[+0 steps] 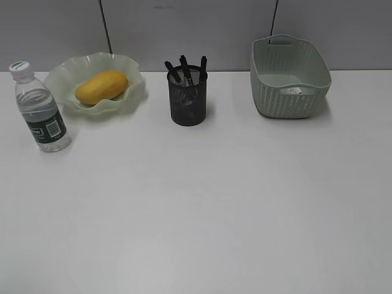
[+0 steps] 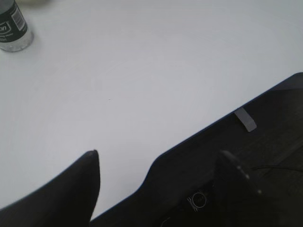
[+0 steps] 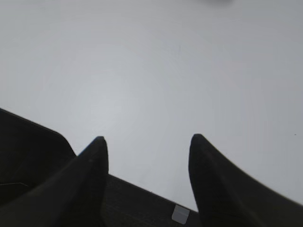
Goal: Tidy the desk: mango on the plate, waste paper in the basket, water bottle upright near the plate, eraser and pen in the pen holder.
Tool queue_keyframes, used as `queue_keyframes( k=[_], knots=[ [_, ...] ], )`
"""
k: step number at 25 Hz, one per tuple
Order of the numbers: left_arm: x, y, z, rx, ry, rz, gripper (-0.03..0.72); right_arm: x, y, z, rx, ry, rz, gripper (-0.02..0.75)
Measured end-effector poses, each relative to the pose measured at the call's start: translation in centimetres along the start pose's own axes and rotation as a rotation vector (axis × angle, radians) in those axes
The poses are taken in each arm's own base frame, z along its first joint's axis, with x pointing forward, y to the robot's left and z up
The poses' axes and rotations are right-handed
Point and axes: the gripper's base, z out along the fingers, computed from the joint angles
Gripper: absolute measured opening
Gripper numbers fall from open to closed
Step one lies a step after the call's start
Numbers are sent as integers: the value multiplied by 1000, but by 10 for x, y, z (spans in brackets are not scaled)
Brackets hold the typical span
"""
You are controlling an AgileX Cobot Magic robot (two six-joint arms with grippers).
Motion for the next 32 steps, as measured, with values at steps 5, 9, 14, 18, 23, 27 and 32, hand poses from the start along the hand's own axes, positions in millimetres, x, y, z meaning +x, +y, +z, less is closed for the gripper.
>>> queue_keyframes(
  k=[5,9,14,18,23,27,32],
  knots=[
    [0,0,0,0,0,2,570,0,0,0,0,0,0,440],
    [0,0,0,0,0,2,570,0,0,0,0,-1,-1,440],
    [1,1,-2,-20,-21,-18,570,0,0,-1,0,-8,0,440],
    [6,2,-10,-83,-87,-64,570,3,-1,-4,41,-29,32,439],
    [11,2,-17,-196,-158,-141,570,11,-3,-17,184,-105,131,439],
    [15,1,-21,-299,-207,-206,570,20,1,-29,272,-194,177,439],
    [21,-4,-28,-393,-283,-250,570,21,2,-31,319,-200,204,439]
  ],
)
